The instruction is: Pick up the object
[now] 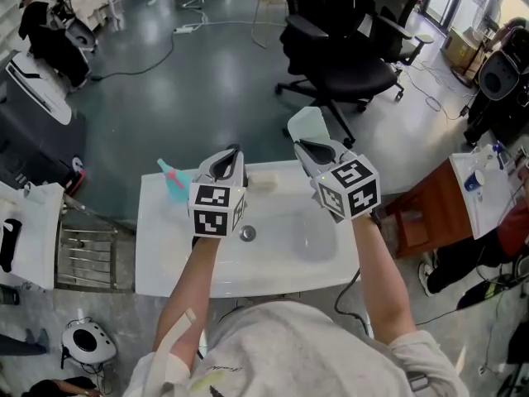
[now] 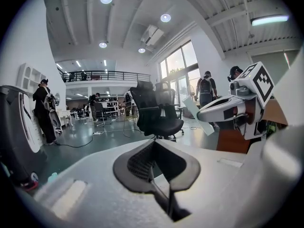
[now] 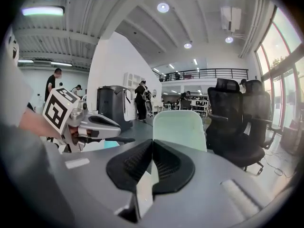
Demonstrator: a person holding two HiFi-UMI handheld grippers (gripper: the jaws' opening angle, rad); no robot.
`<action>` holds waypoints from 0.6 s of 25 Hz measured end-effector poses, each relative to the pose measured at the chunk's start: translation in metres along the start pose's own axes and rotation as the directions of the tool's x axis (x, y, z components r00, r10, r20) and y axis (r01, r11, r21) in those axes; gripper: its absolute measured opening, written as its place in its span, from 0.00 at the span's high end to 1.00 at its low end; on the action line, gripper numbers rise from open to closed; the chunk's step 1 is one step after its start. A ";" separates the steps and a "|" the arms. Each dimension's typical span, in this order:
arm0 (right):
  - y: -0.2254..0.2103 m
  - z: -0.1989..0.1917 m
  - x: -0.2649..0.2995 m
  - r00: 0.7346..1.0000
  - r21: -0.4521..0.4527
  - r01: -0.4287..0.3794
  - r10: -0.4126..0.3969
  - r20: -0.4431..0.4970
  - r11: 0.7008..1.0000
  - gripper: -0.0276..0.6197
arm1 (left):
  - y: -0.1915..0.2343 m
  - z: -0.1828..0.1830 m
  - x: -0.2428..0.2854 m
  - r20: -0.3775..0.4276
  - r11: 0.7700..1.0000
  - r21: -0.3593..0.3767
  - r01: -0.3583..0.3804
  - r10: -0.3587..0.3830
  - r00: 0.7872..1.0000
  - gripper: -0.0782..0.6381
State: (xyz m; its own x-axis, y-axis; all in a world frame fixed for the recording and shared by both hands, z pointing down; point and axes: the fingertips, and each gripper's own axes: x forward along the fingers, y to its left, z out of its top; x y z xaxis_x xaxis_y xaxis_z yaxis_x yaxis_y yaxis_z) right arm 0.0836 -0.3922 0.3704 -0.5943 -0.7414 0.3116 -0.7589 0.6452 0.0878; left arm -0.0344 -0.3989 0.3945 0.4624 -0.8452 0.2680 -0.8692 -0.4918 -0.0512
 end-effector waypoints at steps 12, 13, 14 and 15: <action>0.003 0.012 -0.017 0.992 0.087 0.062 -0.071 0.100 0.994 0.94 | 0.005 0.004 -0.005 0.000 1.000 0.022 -0.022 0.022 1.000 0.89; 0.003 0.012 -0.017 0.992 0.090 0.061 -0.070 0.101 0.994 0.94 | 0.005 0.004 -0.005 0.000 0.999 0.022 -0.023 0.023 1.000 0.89; 0.004 0.011 -0.017 0.992 0.092 0.060 -0.069 0.102 0.994 0.94 | 0.006 0.004 -0.005 -0.001 0.999 0.022 -0.025 0.025 1.000 0.89; 0.005 0.010 -0.017 0.992 0.094 0.059 -0.068 0.102 0.994 0.94 | 0.006 0.004 -0.005 -0.002 0.999 0.022 -0.026 0.026 1.000 0.89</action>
State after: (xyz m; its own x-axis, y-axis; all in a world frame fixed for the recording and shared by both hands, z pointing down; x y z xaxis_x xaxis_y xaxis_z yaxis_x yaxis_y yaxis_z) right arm 0.0872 -0.3783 0.3561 -0.5650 -0.7988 0.2068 -0.8143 0.5803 0.0166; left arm -0.0414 -0.3980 0.3890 0.4392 -0.8575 0.2682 -0.8770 -0.4739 -0.0792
